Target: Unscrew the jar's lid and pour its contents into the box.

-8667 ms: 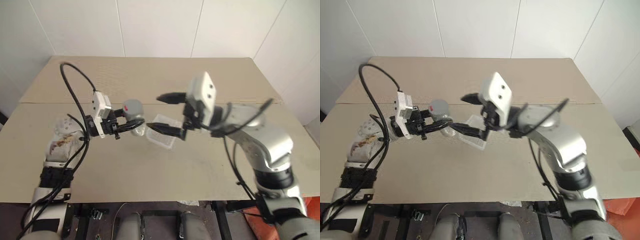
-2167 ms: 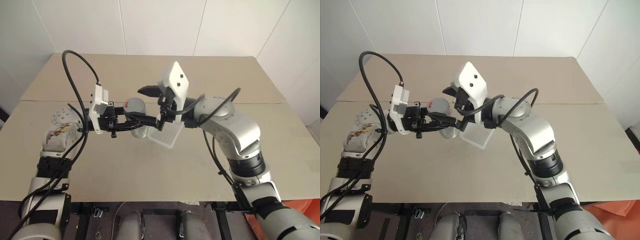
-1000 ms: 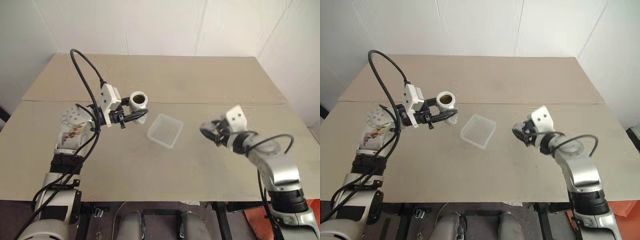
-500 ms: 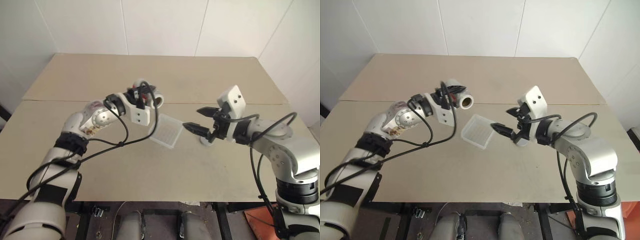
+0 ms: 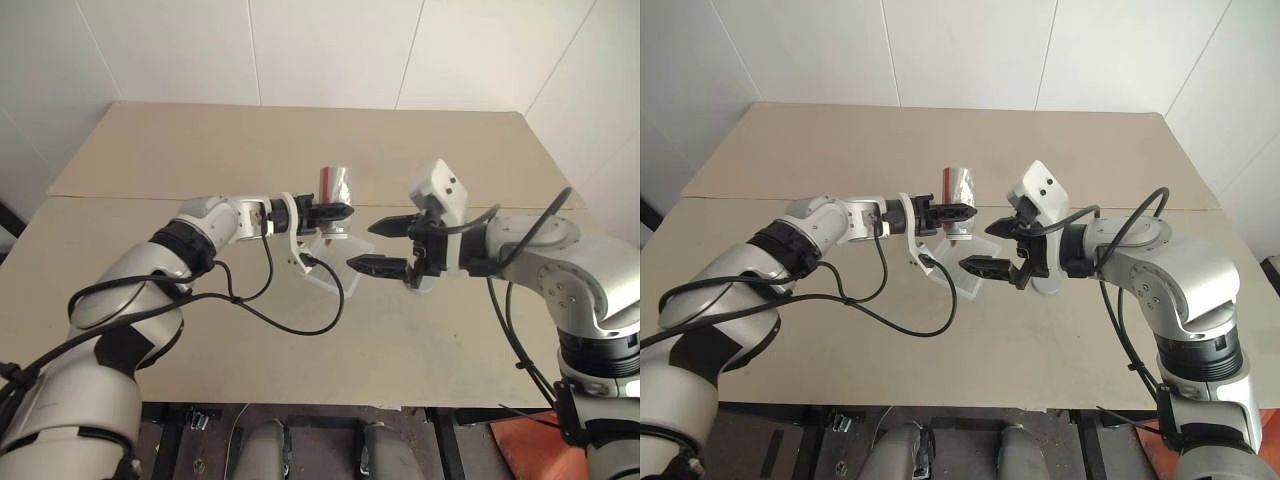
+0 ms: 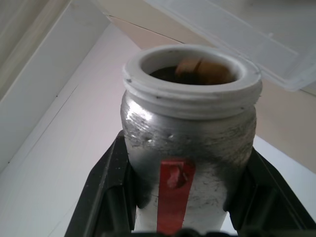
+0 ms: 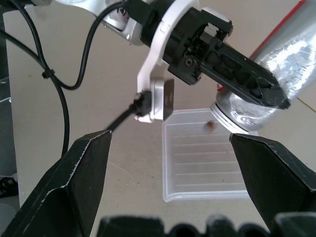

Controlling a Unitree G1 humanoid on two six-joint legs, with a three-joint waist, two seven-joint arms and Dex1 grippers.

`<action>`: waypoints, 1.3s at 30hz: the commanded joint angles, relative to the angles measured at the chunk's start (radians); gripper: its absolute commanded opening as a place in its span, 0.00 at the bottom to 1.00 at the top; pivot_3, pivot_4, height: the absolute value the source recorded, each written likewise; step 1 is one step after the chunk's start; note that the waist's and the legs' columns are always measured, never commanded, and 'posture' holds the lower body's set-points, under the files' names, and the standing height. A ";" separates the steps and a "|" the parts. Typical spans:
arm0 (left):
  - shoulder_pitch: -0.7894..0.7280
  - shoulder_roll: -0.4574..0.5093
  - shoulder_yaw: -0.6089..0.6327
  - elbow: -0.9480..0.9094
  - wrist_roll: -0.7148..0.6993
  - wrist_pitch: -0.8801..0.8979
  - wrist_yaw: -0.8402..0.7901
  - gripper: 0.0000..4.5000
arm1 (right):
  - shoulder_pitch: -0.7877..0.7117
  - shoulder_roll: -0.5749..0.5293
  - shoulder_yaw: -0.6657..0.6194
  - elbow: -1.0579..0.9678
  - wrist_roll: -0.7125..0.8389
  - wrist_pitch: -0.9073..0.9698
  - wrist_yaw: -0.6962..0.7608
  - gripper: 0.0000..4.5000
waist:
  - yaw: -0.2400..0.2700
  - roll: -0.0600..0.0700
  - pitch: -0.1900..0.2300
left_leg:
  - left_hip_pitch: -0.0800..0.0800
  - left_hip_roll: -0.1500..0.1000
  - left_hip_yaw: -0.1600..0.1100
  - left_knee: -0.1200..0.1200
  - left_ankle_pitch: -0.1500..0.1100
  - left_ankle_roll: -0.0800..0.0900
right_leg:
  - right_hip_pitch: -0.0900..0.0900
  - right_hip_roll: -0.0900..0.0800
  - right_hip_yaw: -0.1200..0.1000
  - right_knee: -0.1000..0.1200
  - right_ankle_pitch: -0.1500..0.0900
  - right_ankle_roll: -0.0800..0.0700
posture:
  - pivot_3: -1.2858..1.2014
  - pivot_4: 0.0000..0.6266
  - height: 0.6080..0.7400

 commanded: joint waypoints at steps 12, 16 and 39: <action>0.048 0.059 0.249 0.039 -0.436 -0.088 -0.188 0.43 | 0.052 -0.007 -0.053 -0.064 0.031 -0.010 -0.060 0.99 | -0.007 0.000 0.000 | 0.000 0.000 0.000 0.001 0.000 0.001 | 0.000 -0.001 0.000 0.000 0.000 0.000 | 0.52 0.24 1.00; 0.254 0.051 0.572 -0.065 -1.014 -0.045 -0.609 0.43 | 0.084 -0.013 -0.062 -0.071 0.014 -0.039 -0.067 0.99 | -0.016 0.000 0.000 | 0.001 0.001 0.000 0.001 0.000 0.000 | 0.000 -0.001 0.000 0.001 0.000 0.000 | 0.52 0.24 1.00; 0.928 -0.185 0.998 -0.756 -1.803 0.691 -1.035 0.79 | 0.119 0.008 -0.053 -0.042 -0.043 -0.141 -0.089 1.00 | -0.012 0.001 0.000 | 0.018 0.000 -0.010 0.005 -0.001 0.001 | 0.018 -0.001 0.001 -0.002 0.001 0.001 | 0.52 0.24 1.00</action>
